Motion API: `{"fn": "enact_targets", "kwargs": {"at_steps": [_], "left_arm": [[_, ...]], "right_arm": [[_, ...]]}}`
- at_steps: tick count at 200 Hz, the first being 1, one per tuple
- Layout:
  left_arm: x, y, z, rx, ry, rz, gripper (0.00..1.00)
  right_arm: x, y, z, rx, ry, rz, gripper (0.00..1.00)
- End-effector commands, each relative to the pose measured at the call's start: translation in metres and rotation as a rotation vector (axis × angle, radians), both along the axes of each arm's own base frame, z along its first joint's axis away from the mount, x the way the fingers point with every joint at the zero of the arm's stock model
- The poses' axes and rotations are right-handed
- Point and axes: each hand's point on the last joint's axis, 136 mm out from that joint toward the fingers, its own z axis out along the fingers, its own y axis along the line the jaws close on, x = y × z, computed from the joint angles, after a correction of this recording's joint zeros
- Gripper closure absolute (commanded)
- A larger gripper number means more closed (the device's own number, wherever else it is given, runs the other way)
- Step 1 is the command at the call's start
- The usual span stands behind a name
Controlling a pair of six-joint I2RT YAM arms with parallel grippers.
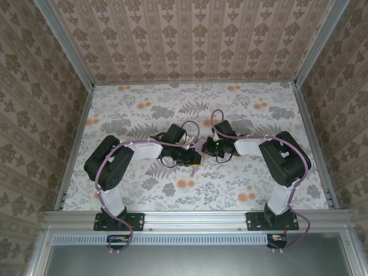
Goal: Fold a paper plane with a square sheet of paper (fold left side to right side)
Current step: Fold the wing for the fifth time at the center of the table.
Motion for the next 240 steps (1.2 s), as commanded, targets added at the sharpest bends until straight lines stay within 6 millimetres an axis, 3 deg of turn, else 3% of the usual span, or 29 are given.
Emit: {"fn": "enact_targets", "kwargs": {"at_steps": [1,179,210,240], "left_arm": [[-0.002,0.004,-0.010,0.043,0.007,-0.005,0.81],[-0.016,0.020,-0.043,0.155,0.038,-0.014,0.81],[-0.023,0.026,-0.053,0.195,0.050,-0.017,0.82],[-0.029,0.036,-0.065,0.248,0.048,-0.013,0.84]], "right_arm": [[-0.041,-0.024,-0.042,-0.117,0.174,0.002,1.00],[-0.040,-0.021,-0.038,-0.106,0.165,0.013,1.00],[-0.030,-0.012,-0.022,-0.059,0.112,0.021,1.00],[-0.013,-0.001,0.010,0.011,0.006,0.032,1.00]]}}
